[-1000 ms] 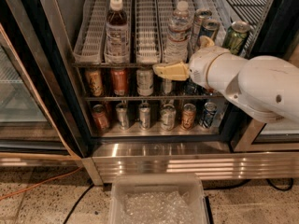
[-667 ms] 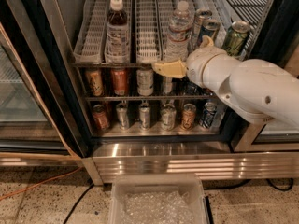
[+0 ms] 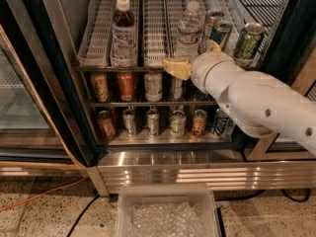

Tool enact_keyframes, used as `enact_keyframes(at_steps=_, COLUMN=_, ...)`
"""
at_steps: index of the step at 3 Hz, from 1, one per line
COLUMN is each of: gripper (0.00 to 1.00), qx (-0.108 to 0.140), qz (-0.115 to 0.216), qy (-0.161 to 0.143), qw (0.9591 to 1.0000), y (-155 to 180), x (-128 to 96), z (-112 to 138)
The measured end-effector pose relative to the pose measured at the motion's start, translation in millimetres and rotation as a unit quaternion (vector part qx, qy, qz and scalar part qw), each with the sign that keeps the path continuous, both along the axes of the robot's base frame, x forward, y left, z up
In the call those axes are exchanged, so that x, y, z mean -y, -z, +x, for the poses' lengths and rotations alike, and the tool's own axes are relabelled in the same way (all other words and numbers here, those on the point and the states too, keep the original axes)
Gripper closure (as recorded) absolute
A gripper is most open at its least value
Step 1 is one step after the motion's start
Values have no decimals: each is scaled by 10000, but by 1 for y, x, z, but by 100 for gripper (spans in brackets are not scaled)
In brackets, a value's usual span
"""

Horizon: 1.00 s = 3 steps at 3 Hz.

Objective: Pick water bottle from top shelf of fridge

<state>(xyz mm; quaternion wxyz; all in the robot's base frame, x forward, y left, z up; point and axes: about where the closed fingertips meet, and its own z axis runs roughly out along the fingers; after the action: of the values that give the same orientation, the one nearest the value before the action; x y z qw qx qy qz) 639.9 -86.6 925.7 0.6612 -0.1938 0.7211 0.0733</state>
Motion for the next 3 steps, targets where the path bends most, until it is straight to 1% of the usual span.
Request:
enact_keyframes(at_steps=2, gripper=22, qx=154, qz=224, qy=387, qw=9989, y=-2, x=3, z=5)
enact_keyframes(at_steps=3, gripper=24, qx=222, qz=394, qy=493, qw=9978, y=-2, x=3, z=29)
